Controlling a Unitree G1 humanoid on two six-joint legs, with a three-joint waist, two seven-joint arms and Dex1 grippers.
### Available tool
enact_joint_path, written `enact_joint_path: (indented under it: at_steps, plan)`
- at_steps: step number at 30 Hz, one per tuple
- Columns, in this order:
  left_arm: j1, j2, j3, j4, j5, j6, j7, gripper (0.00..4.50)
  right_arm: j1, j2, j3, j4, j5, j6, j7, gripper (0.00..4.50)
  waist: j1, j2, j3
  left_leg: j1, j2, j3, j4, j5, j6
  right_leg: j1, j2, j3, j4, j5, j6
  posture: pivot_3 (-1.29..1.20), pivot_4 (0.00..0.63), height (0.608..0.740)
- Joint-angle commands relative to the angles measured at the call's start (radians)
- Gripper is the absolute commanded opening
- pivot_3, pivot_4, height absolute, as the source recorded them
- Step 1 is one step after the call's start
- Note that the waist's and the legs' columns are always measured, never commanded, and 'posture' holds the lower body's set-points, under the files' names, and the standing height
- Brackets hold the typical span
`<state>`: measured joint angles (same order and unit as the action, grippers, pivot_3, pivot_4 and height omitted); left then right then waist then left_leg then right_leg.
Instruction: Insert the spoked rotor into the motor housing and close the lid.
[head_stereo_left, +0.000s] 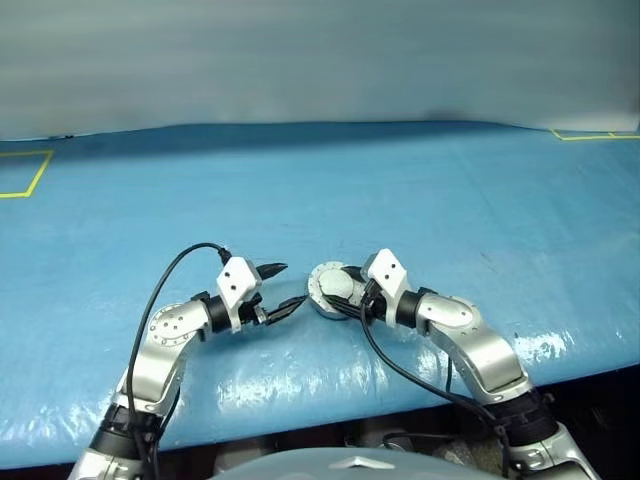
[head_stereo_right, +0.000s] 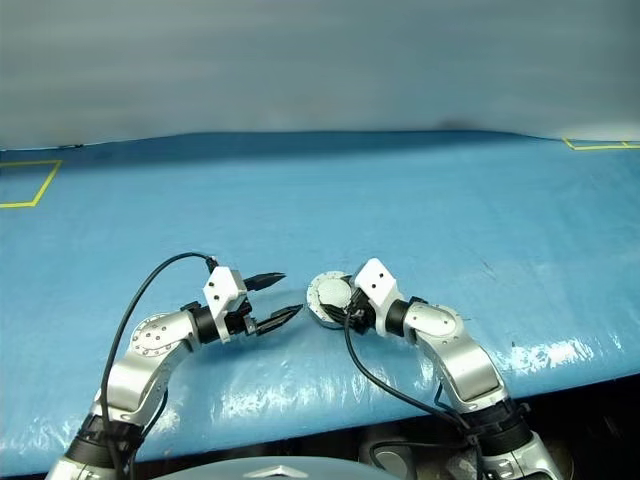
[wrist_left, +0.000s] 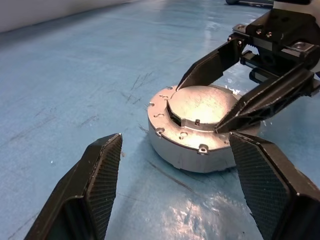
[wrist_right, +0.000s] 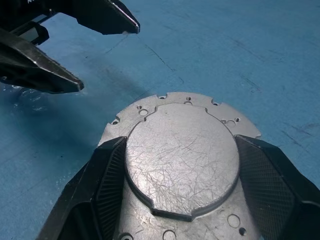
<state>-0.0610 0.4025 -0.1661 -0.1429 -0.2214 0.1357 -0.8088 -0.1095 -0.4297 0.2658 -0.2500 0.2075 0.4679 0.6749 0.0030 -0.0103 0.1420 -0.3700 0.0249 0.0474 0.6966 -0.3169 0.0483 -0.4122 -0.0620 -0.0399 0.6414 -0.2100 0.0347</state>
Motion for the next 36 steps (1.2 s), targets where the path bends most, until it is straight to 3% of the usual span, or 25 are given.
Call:
enact_joint_path:
  at_steps: [1, 8, 28, 32, 36]
  plan:
    - [-0.036, -0.013, -0.04, -0.003, 0.003, -0.021, -0.027, 2.34, 0.027, -0.012, 0.047, 0.043, -0.026, 0.045, 0.01, 3.03, -0.002, 0.0, 0.0, 0.0, 0.0, 0.0, 0.0, 0.0, 0.0, 0.0, 0.0, 0.0, 0.0, 0.0, 0.0, 0.0, 0.15, 0.74]
    - [-0.063, -0.002, -0.09, -0.001, 0.065, 0.011, -0.001, 0.01, 0.036, -0.014, 0.033, 0.032, -0.02, 0.051, 0.002, 3.03, -0.004, 0.0, 0.0, -0.001, 0.0, 0.0, -0.001, 0.0, 0.0, -0.001, 0.0, 0.0, -0.001, -0.001, 0.0, 0.0, 0.15, 0.74]
    - [-0.063, 0.001, -0.16, 0.057, 0.161, 0.021, 0.026, 0.01, 0.053, -0.005, 0.047, -0.015, -0.006, 0.031, 0.006, 3.03, 0.006, 0.0, 0.0, -0.001, 0.0, 0.0, -0.001, 0.0, 0.0, 0.0, 0.0, -0.001, -0.003, 0.0, 0.0, 0.0, 0.15, 0.74]
    - [-0.049, 0.012, -0.148, 0.061, 0.168, 0.016, 0.034, 0.0, 0.052, 0.015, 0.019, -0.035, -0.018, -0.018, -0.03, 4.39, 0.008, 0.0, 0.0, -0.001, 0.0, 0.0, -0.001, 0.0, 0.0, -0.001, 0.0, -0.001, -0.003, 0.0, 0.0, 0.0, 0.15, 0.74]
    - [-0.045, 0.015, -0.148, 0.063, 0.169, 0.008, 0.033, 0.0, 0.039, 0.026, -0.014, -0.062, 0.009, -0.014, -0.03, 4.47, 0.008, 0.0, 0.0, -0.001, 0.0, 0.0, -0.001, 0.0, 0.0, -0.001, 0.0, 0.0, -0.002, 0.0, 0.0, 0.0, 0.15, 0.74]
